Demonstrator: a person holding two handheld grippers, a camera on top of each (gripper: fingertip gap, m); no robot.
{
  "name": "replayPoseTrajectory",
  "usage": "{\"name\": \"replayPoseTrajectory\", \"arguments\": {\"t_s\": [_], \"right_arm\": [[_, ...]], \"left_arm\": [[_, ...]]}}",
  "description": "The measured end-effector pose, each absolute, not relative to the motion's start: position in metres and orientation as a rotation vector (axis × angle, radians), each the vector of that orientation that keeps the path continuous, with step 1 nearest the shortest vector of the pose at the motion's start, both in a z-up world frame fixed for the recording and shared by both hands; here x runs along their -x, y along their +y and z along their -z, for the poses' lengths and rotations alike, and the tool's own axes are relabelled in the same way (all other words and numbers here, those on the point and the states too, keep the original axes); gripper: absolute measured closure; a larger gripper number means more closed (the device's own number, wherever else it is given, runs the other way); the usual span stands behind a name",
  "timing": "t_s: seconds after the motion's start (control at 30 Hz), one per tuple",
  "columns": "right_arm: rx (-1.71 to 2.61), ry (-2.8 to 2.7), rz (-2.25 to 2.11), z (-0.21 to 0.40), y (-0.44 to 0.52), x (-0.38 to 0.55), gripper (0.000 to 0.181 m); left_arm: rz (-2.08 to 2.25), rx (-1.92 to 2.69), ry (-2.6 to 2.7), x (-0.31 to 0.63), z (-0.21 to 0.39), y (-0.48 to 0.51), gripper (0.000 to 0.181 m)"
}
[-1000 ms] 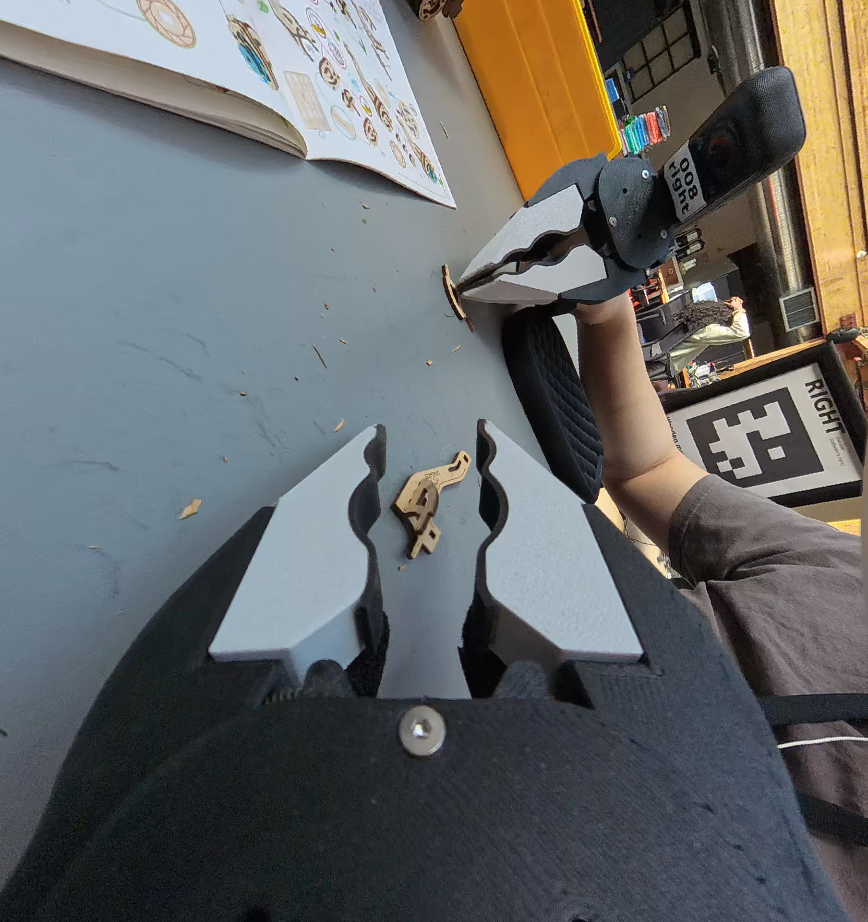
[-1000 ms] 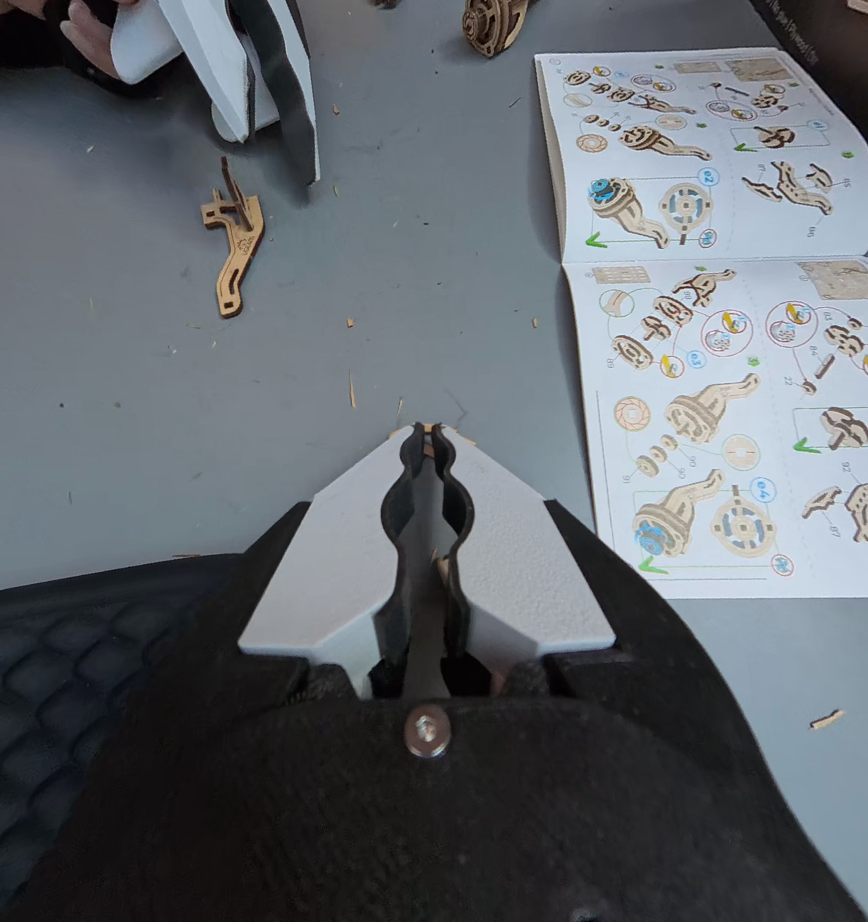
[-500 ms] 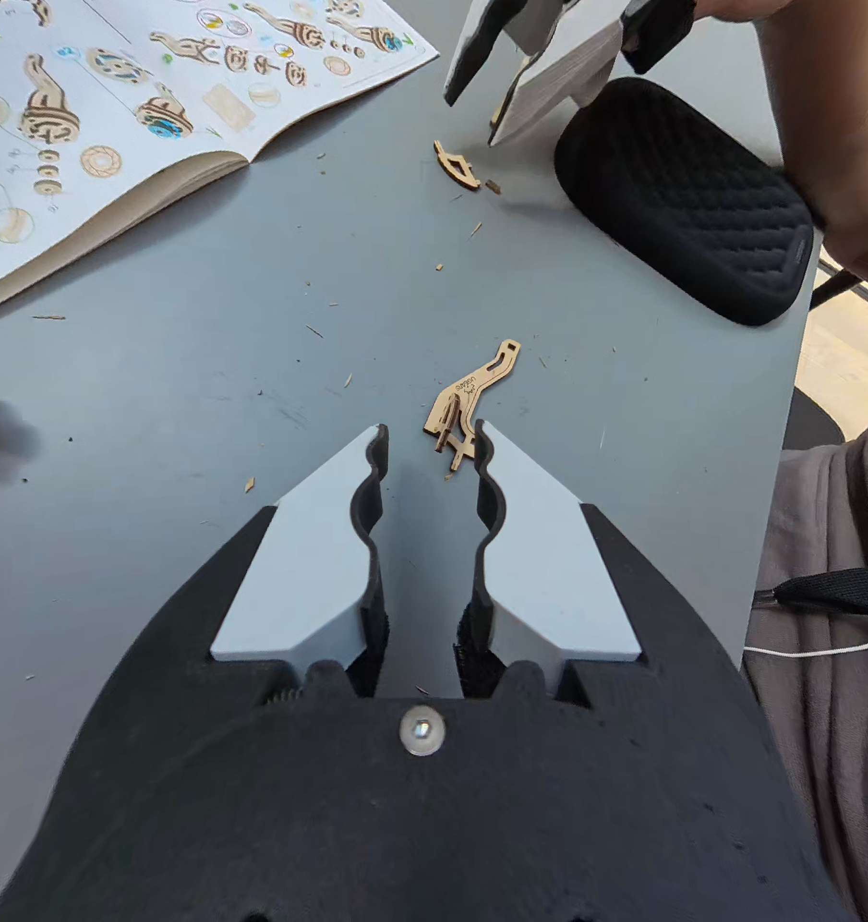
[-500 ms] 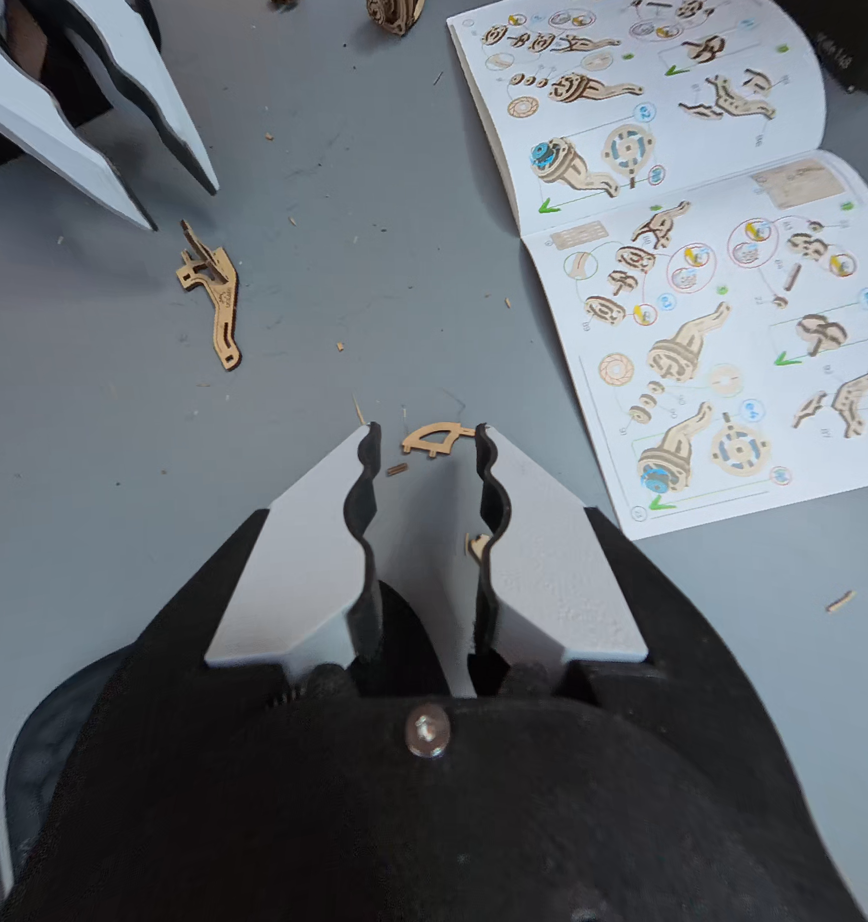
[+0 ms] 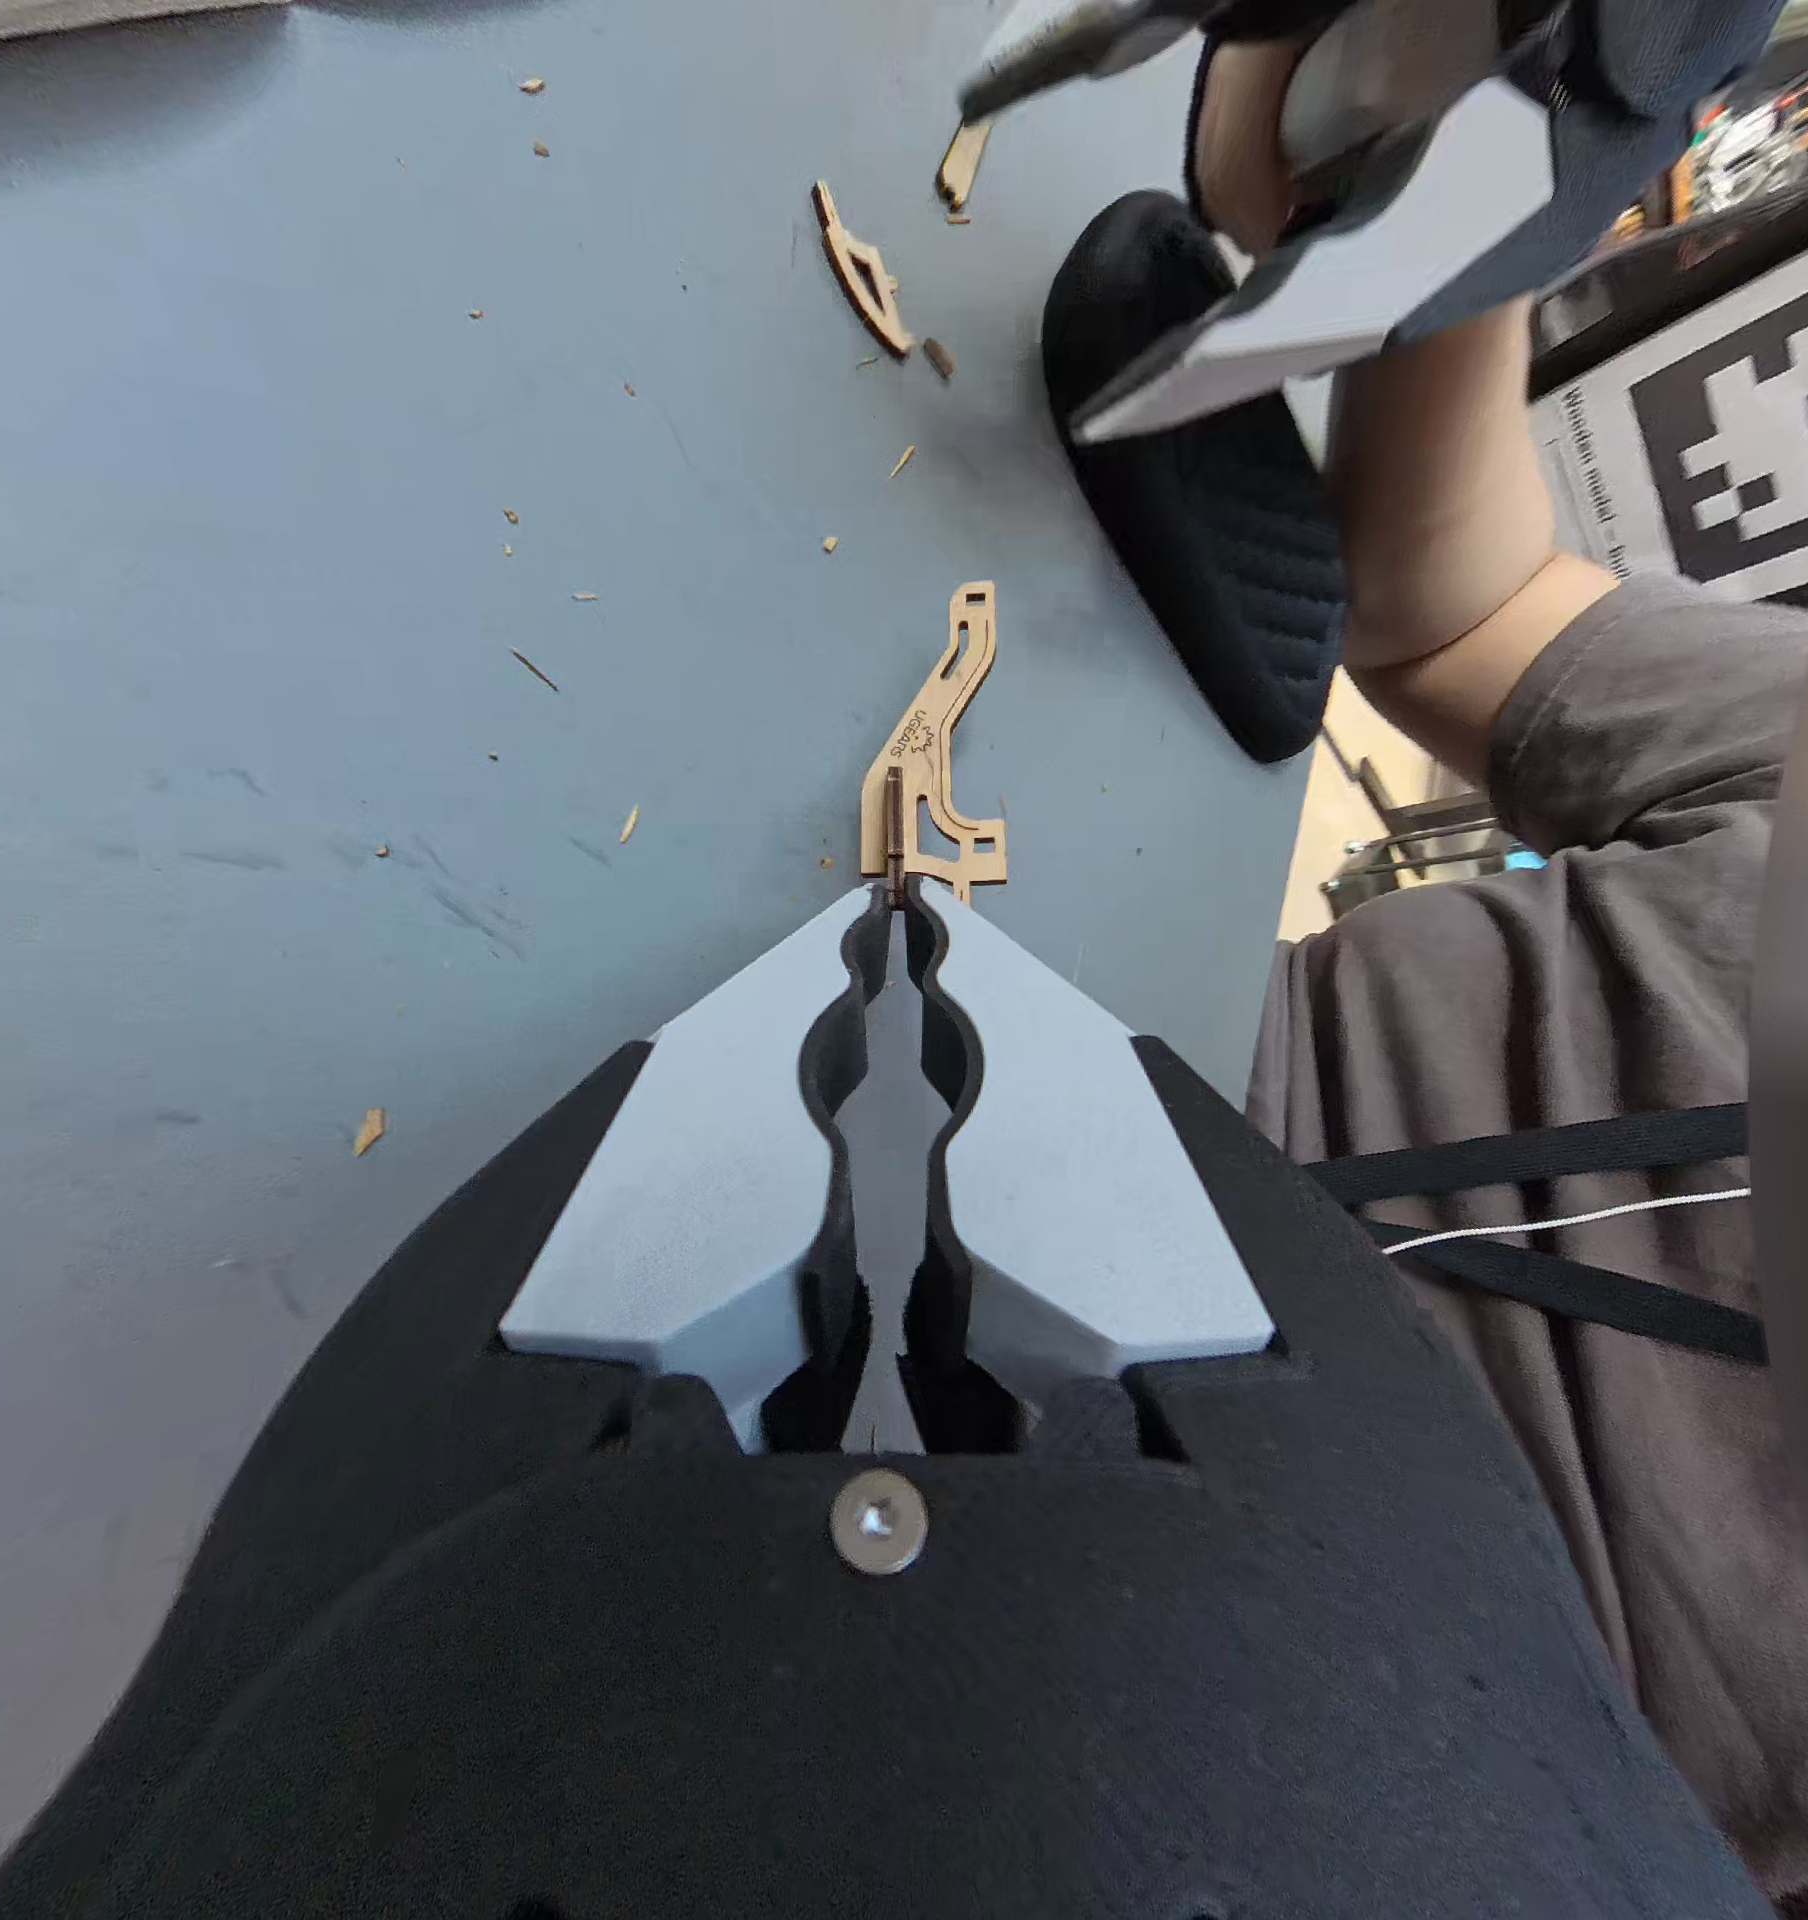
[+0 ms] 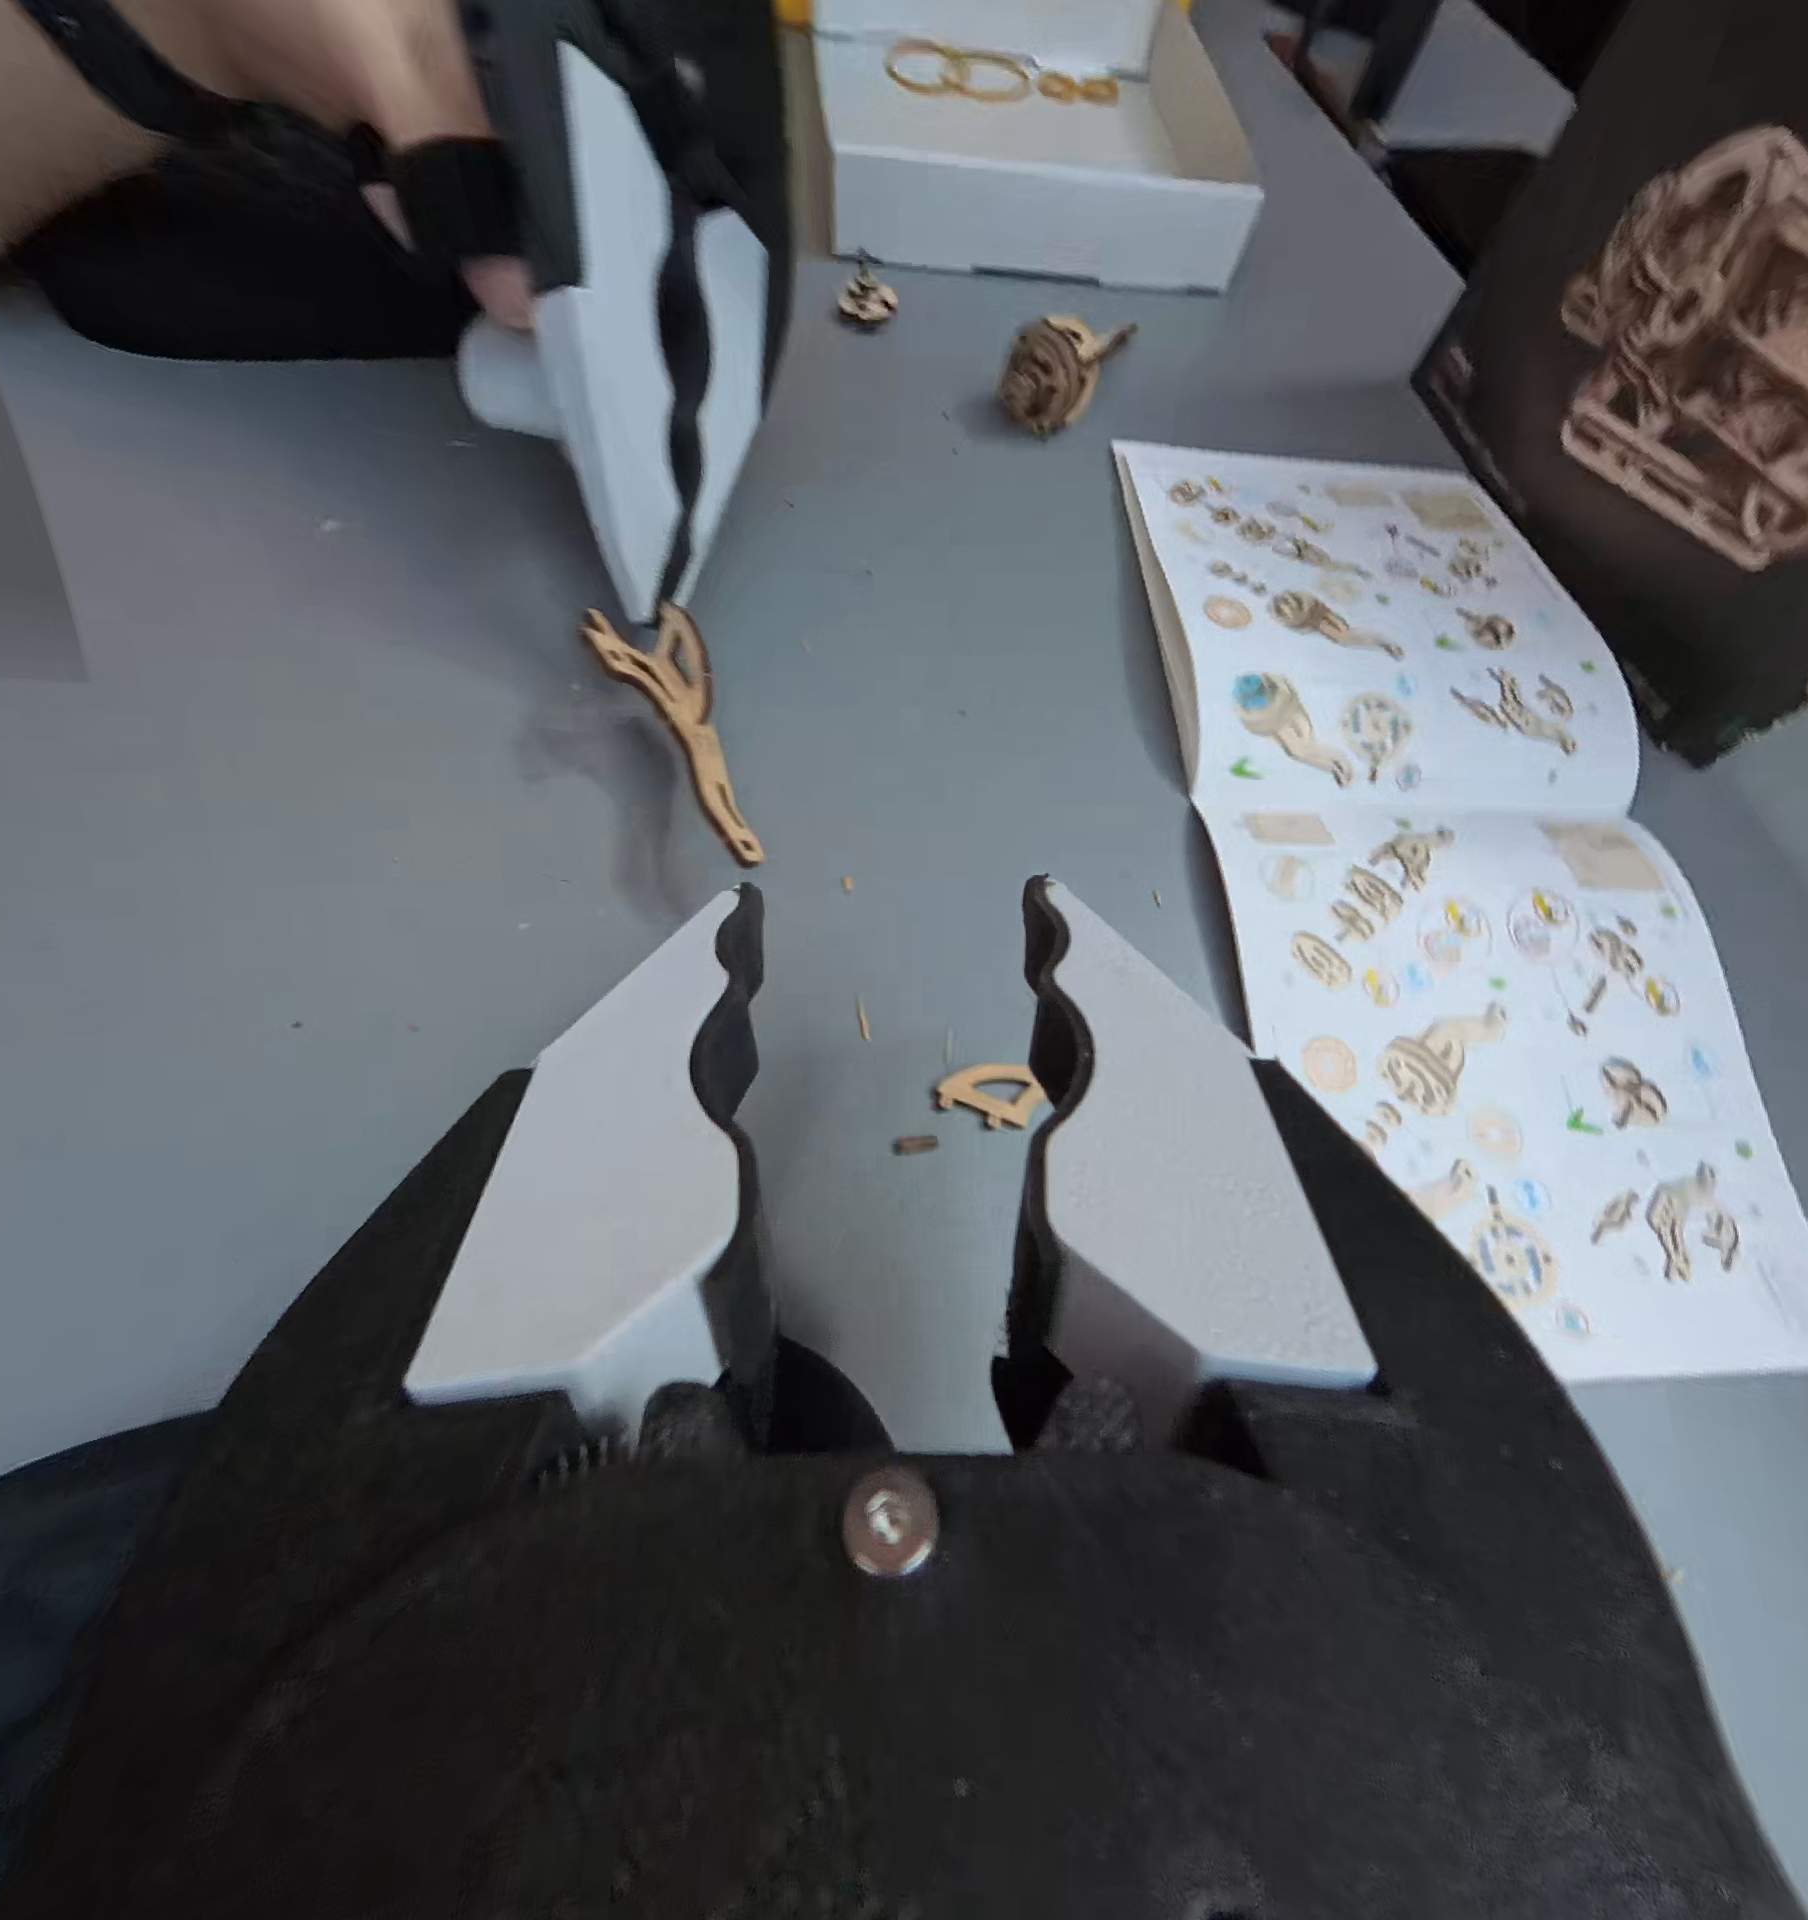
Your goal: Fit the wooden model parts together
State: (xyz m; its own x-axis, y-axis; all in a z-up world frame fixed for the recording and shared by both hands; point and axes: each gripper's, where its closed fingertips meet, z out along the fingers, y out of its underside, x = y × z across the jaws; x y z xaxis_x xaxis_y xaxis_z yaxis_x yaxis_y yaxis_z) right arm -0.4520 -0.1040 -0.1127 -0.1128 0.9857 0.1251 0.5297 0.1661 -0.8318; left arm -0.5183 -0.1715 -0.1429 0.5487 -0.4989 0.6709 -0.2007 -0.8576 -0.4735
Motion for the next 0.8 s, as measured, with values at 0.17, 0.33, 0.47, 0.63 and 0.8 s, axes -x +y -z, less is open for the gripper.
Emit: {"name": "replayPoseTrajectory", "arguments": {"t_s": [0.17,0.33,0.47,0.63,0.8], "right_arm": [[0.979,-1.882,-0.749,0.101,-0.162,0.467,0.128],[0.94,-1.954,-0.676,0.121,-0.175,0.479,0.138],[0.987,-2.062,-0.791,0.134,-0.188,0.473,0.177],[1.199,-2.009,-0.997,0.127,-0.187,0.475,0.18],[1.498,-2.057,-1.105,0.143,-0.181,0.478,0.179]], "left_arm": [[1.533,2.344,0.423,0.512,0.115,-0.161,0.18],[1.575,2.397,0.519,0.502,0.124,-0.18,0.18],[1.559,2.422,0.611,0.495,0.129,-0.192,0.18],[1.348,2.42,0.571,0.506,0.135,-0.176,0.13],[1.168,2.205,0.745,0.511,0.112,-0.174,0.134]]}}
